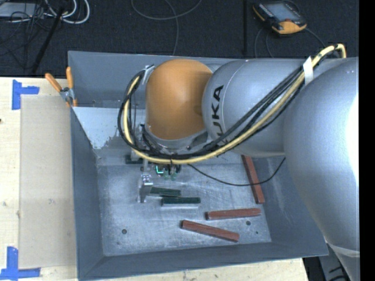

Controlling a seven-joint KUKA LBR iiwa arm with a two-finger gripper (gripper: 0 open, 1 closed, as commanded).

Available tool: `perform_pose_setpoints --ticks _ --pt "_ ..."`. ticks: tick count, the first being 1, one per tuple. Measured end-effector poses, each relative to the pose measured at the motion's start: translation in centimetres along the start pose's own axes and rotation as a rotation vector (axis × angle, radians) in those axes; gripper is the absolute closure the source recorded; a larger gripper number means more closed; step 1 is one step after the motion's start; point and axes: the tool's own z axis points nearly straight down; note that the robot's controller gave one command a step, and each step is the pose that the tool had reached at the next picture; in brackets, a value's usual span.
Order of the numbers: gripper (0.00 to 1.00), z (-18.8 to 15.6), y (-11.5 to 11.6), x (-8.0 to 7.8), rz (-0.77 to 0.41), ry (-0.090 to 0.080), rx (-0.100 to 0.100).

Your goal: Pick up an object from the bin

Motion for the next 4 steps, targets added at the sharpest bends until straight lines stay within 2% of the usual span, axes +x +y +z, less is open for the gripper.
perform_pose_setpoints --ticks 1,2,3,4 --pt "0.0 -0.4 -0.1 -0.2 0.003 -0.008 -0.001" --pt "1.0 8.3 -7.5 0.0 0.018 -0.007 -0.001" --pt "1.0 8.3 -7.5 0.0 0.019 -0.007 -0.002" --pt "1.0 -5.9 -7.7 -1.1 0.045 -0.01 -0.002"
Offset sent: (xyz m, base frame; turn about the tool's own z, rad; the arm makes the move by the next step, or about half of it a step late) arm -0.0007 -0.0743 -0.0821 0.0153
